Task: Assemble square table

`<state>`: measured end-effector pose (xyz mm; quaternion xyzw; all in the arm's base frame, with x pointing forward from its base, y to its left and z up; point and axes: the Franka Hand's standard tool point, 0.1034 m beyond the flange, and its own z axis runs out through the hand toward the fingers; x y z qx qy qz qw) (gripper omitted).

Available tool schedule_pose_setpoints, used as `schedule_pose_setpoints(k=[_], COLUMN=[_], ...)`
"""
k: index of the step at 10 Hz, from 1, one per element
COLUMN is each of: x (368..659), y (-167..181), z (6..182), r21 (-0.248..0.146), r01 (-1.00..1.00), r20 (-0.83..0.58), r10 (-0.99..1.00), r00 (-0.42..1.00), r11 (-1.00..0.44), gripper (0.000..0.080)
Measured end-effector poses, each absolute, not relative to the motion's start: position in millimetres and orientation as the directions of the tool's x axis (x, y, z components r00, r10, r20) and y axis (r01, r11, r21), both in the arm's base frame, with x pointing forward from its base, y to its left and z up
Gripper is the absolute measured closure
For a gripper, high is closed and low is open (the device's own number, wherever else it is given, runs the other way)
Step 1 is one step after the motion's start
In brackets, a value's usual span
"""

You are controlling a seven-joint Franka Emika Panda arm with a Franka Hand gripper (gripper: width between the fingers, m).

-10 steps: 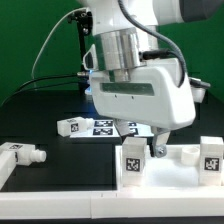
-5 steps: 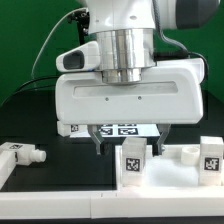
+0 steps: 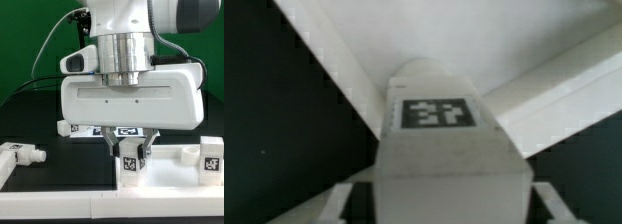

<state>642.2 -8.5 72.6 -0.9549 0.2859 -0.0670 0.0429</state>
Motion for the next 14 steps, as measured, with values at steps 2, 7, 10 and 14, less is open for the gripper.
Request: schedule_pose_setpoints(k=[2, 7, 10, 14], x=[641, 632, 631, 636], y=[-12, -10, -9, -4], z=[72.4, 71.4, 70.1, 75.9], r21=[-0.143, -0.134, -0.128, -0.171], r01=[-0.769, -0.985, -0.982, -0.886], r20=[0.056, -0.133, -0.139, -0.062], r10=[-0.781, -0.987, -0.983, -0.893], r00=[0.622, -0.091, -0.122, 0.446], r11=[-0.623, 0.109, 0.140, -0.431], gripper=[0.0514, 0.0514, 0.0405, 0.0154])
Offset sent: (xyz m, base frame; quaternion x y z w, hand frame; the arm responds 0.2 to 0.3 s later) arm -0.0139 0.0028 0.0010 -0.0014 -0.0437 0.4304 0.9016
